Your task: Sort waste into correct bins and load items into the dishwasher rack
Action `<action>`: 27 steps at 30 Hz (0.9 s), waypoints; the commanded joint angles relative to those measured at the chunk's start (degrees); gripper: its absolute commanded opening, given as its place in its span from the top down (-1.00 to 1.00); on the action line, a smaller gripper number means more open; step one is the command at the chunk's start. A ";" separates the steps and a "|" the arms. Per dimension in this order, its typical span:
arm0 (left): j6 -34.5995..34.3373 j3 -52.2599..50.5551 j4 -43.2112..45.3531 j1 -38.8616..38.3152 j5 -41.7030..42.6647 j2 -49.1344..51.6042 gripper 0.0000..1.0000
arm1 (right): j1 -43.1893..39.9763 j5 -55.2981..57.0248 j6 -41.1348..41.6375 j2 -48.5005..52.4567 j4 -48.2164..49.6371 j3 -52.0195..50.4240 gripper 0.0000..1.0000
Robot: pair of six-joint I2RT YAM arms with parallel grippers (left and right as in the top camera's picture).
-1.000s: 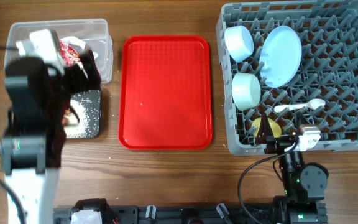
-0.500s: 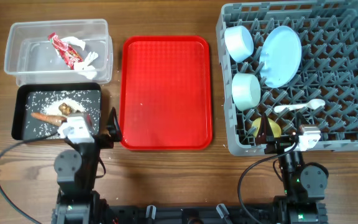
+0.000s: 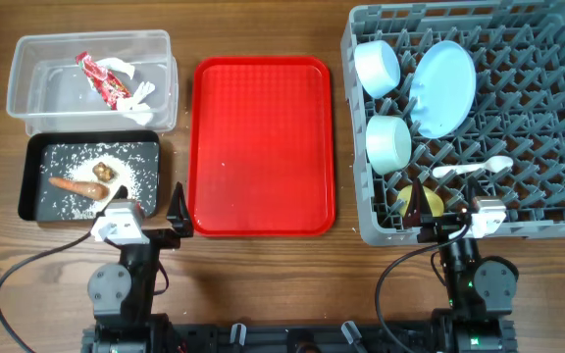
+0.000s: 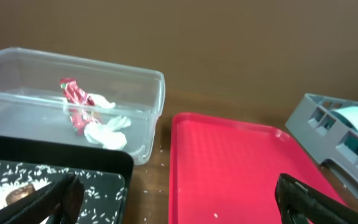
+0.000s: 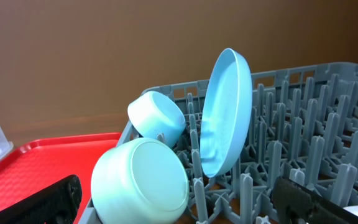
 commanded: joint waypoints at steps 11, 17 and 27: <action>-0.55 -4.11 3.02 0.15 -0.15 -1.62 -1.00 | 0.33 0.98 0.76 -0.09 0.13 -0.07 -1.00; -0.55 -4.11 3.02 0.15 -0.13 -1.62 -1.00 | 0.33 1.01 0.74 -0.09 0.13 -0.07 -1.00; -0.55 -4.11 3.02 0.15 -0.13 -1.62 -1.00 | 0.33 0.98 0.76 -0.09 0.13 -0.07 -0.99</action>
